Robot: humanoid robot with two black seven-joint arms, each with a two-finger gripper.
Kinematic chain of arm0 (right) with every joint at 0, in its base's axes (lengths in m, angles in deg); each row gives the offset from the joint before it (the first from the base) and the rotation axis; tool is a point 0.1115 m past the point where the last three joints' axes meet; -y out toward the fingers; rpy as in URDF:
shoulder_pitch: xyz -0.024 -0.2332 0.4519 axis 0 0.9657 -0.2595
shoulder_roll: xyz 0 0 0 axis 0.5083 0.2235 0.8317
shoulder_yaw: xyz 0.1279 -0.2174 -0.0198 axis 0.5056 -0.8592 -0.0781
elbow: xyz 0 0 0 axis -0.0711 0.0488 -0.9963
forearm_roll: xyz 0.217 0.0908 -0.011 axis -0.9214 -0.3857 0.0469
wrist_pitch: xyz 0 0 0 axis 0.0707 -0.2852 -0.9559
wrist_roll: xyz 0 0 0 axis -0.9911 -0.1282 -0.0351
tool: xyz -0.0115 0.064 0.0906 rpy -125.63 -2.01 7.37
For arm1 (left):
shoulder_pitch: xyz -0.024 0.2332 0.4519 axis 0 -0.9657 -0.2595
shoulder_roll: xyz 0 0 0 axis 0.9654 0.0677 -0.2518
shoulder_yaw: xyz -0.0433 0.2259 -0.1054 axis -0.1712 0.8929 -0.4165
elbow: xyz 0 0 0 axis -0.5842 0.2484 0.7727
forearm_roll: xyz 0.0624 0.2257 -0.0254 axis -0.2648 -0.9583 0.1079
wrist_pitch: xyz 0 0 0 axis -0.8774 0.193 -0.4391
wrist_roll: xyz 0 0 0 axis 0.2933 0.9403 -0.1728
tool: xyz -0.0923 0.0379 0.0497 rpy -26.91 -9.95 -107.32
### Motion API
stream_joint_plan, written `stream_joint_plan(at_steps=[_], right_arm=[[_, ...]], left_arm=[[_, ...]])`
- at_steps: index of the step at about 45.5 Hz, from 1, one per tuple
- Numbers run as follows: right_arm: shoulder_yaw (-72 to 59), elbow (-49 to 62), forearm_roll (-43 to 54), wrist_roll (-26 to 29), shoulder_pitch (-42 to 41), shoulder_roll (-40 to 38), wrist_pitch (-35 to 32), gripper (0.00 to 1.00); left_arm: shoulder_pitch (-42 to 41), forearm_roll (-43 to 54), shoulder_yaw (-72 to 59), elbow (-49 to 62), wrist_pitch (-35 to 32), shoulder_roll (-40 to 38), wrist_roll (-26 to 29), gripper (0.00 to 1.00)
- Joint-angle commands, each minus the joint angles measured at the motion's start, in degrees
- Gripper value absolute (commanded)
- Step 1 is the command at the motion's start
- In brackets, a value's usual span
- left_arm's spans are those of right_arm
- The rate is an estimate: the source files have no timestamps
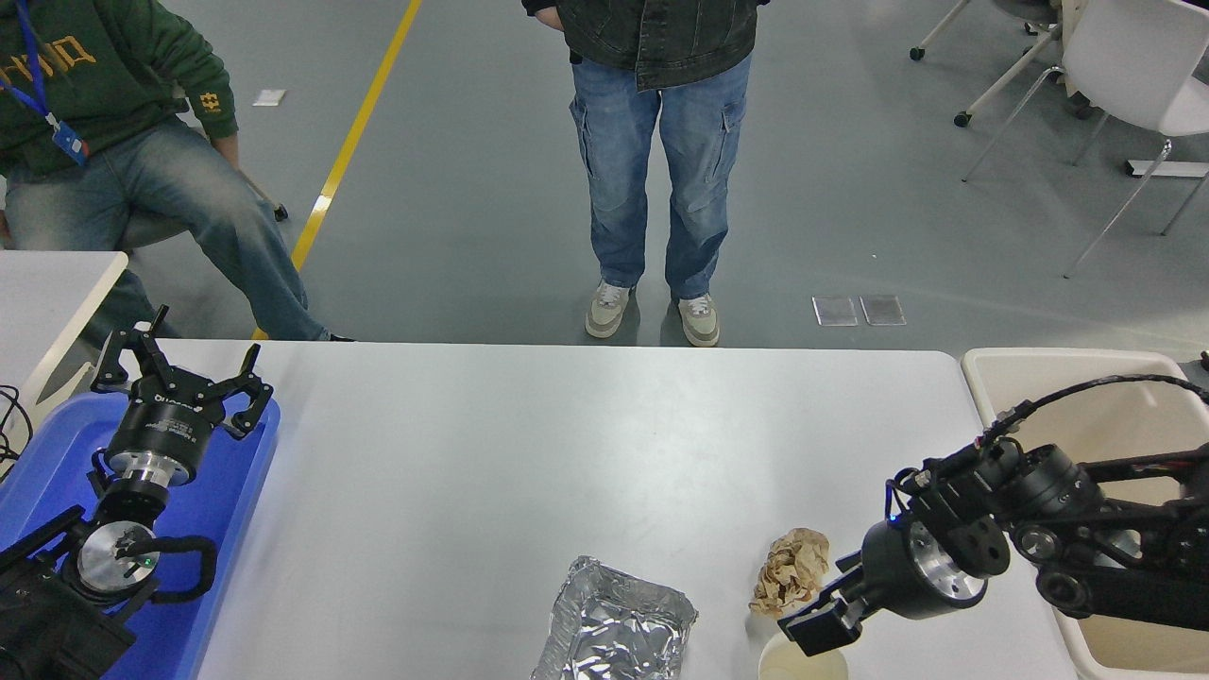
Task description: Clean the table surface
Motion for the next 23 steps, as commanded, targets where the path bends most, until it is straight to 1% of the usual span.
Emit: stream_joint_plan(at_steps=[1,15,17,21,23], right_arm=[[-0.25,0.23,2.74,-0.48,2.95,-0.55,-0.13,0.99],[2.47,1.72,3.62,-0.48,6.65,-0.29,0.40,0.93],[3.43,2.43,3.53,-0.48,7.00,-0.20,0.48,0.91],[5.02,3.22,3.44,-0.48,7.44,-0.11,0.48,0.90],[5.46,3.22,3.44,-0.48,7.53,-0.02,0.48,0.86]], left_arm=[[0.03,0.00,0.00,0.03,-0.01,0.00,-0.03,1.00],[0.03,0.00,0.00,0.03,-0.01,0.00,0.06,1.00],[-0.05,0.00,0.00,0.03,-0.01,0.00,-0.03,1.00],[-0.05,0.00,0.00,0.03,-0.01,0.00,0.06,1.00],[0.03,0.00,0.00,-0.06,-0.01,0.00,0.06,1.00]])
